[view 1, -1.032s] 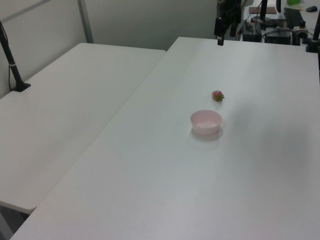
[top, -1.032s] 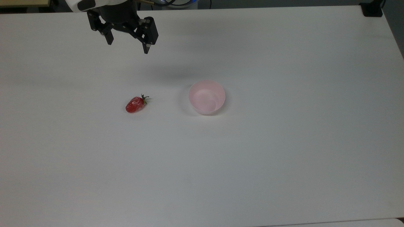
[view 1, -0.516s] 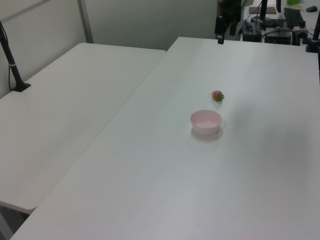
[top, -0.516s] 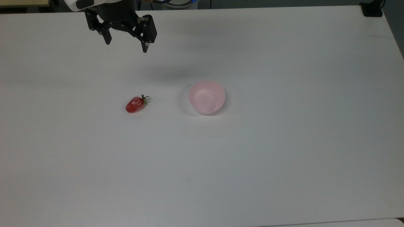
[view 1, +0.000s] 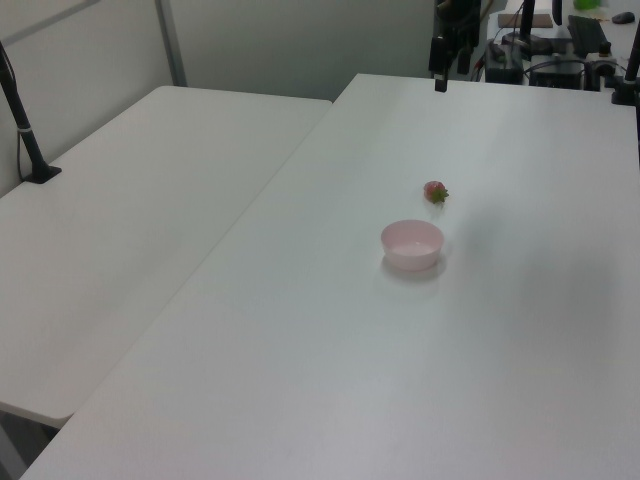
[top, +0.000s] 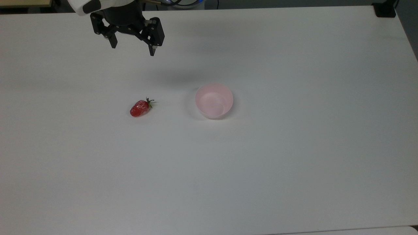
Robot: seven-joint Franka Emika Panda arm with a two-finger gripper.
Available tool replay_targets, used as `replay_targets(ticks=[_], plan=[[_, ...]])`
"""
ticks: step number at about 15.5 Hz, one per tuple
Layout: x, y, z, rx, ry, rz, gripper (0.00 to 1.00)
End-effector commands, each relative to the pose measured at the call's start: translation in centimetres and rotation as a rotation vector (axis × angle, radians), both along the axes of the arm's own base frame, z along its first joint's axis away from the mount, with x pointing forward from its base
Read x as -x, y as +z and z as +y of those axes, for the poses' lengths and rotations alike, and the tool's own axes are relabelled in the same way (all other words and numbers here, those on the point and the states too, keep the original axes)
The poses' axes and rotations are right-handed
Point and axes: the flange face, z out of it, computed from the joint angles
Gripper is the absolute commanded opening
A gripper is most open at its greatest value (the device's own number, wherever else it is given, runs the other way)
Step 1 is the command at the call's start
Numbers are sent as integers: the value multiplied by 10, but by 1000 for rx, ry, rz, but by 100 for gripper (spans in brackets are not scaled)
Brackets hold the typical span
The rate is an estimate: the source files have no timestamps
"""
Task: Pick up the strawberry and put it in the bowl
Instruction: 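Lower the open gripper down onto the red strawberry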
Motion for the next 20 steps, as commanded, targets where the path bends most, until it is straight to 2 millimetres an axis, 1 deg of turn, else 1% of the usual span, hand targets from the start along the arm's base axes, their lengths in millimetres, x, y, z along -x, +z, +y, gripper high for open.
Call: replay_targets(ticks=[1, 3, 4, 5, 6, 8, 9, 12, 15, 16, 17, 20], plan=[[0, -1, 1, 13, 27, 0, 100], [0, -1, -1, 6, 18, -4, 100], [-1, -13, -3, 2, 9, 12, 100], [-6, -22, -7, 4, -3, 9, 100], [-11, -28, -9, 6, -16, -6, 100], [-21, -45, -25, -5, -97, -22, 100], [-25, -50, -28, -4, -126, -39, 100], [-31, -71, -31, -1, -177, -39, 100], [-37, -102, -36, 4, -255, -21, 100], [-39, -120, -36, 6, -298, -27, 98], [-41, -131, -36, 6, -312, -29, 95], [-44, -152, -34, -14, -327, -6, 84]])
